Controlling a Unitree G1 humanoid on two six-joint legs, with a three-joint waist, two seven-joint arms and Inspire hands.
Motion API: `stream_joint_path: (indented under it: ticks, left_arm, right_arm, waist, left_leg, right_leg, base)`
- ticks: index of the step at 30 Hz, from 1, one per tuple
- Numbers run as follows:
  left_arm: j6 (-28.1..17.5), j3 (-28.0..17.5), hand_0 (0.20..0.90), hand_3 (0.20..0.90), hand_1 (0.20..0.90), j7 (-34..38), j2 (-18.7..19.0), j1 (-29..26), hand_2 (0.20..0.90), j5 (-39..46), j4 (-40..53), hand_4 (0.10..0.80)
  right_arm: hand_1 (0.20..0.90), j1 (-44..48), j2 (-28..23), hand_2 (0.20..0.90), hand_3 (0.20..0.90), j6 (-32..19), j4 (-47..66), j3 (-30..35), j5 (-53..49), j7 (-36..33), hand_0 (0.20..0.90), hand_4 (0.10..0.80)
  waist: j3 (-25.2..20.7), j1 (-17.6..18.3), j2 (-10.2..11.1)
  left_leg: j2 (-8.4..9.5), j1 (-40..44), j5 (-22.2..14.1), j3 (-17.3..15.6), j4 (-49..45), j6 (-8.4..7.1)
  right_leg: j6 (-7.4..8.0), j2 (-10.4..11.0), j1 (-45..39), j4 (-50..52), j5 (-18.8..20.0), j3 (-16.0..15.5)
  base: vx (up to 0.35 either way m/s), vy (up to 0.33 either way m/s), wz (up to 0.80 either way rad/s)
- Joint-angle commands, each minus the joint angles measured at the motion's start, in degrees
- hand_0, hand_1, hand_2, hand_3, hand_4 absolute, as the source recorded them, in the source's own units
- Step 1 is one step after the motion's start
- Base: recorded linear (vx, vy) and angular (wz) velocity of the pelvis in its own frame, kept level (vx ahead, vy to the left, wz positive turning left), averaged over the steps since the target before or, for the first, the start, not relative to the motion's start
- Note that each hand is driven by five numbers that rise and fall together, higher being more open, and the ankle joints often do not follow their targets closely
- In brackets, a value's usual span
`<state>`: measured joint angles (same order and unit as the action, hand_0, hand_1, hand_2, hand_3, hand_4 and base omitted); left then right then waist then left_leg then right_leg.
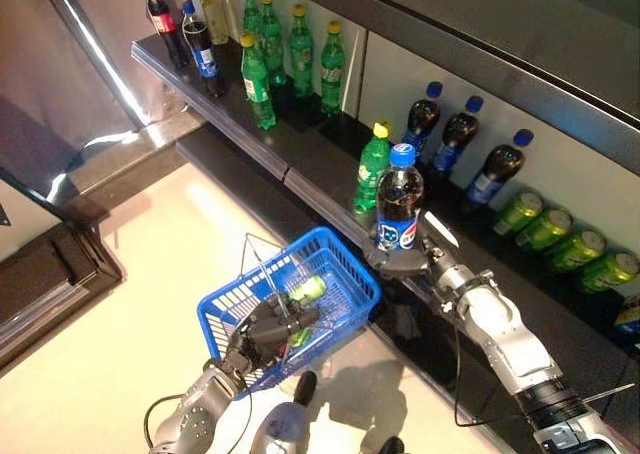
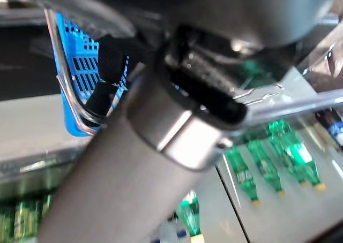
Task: Pick up the drink and place into the basket.
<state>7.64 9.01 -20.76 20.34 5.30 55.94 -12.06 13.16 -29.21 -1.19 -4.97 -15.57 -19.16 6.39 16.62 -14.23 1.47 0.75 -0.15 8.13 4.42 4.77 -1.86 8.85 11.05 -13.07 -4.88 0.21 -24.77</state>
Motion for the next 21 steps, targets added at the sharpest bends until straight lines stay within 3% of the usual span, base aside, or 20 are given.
stream_joint_path:
  ticks: [1,21]
  left_arm:
    - [-8.22,2.43,0.300,0.200,0.300,-14.03,-0.64,-7.94,0.300,9.07,18.98,0.100]
    - [-5.77,4.18,0.300,0.200,0.300,-18.21,0.33,-9.36,0.300,9.17,29.40,0.100]
  right_arm:
    - [0.300,3.32,0.69,0.300,0.200,-12.42,9.91,-1.79,-3.36,-1.27,0.300,0.100]
    - [0.300,6.03,3.07,0.300,0.200,-9.53,12.39,-8.71,-2.52,-0.76,0.300,0.100]
  waist:
    - [-14.71,-1.54,0.83]
    - [-14.87,-4.72,1.59]
  left_leg:
    - [0.09,4.95,-5.12,-4.22,0.23,1.21]
    - [0.40,3.95,-4.23,-1.06,0.23,0.99]
  right_leg:
    - [-2.09,-1.69,3.19,4.37,1.90,1.24]
    - [-1.89,-1.87,3.07,5.37,1.49,-0.09]
  base:
    - [0.017,0.003,0.09]
    - [0.006,0.000,0.02]
